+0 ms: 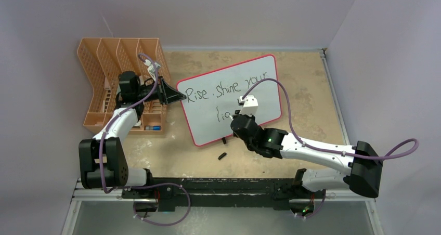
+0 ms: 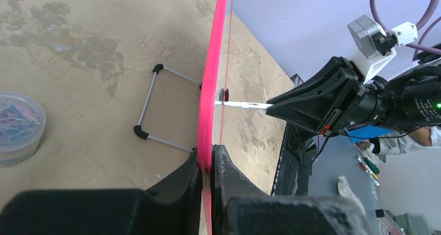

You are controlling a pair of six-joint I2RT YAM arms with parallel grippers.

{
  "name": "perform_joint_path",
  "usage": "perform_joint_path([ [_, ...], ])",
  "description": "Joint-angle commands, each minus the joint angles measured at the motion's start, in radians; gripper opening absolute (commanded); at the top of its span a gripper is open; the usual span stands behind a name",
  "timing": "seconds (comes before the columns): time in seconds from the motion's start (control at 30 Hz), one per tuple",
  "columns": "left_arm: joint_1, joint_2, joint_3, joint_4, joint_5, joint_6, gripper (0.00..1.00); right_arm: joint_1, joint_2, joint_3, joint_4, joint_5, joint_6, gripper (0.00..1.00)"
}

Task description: Write a sentence on the whiteboard

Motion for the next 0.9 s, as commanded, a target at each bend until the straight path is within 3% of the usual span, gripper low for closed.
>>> perform_joint_path([
  [0.0,0.011,-0.014,0.018,0.023,-0.037,0.006,0.0,-0.006,-0.008,-0.001,-0.021,-0.011,0.024,0.0],
  [0.87,0.011,-0.016,0.017,0.024,-0.036,0.005,0.0,-0.006,0.034,-0.026,-0.078,-0.062,0.066,0.0],
])
